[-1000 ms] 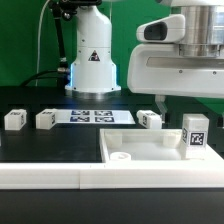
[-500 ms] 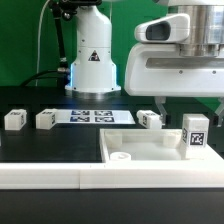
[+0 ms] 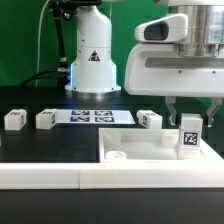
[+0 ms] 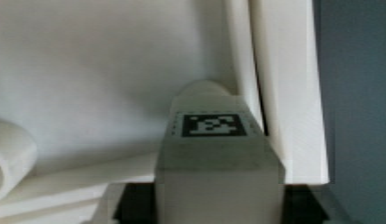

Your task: Assemble one leg

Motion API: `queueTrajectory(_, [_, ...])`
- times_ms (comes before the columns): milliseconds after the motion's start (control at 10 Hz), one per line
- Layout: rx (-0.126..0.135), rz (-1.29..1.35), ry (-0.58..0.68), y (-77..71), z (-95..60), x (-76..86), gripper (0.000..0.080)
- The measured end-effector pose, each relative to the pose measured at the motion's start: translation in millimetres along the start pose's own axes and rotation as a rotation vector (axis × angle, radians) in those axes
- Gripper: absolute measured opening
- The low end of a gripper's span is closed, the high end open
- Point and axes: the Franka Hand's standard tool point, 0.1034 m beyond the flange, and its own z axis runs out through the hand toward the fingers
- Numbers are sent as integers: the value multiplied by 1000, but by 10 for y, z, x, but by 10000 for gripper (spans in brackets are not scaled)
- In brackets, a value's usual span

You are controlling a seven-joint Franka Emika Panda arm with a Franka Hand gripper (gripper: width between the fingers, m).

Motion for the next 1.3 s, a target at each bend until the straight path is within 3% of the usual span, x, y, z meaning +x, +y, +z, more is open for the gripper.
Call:
queueTrajectory(500, [83,564,22,36,10,-9,291])
queueTrajectory(1000, [96,1099,-12,12,19,-29,291])
queueTrajectory(1300, [108,1222,-32,9,19,-30,291])
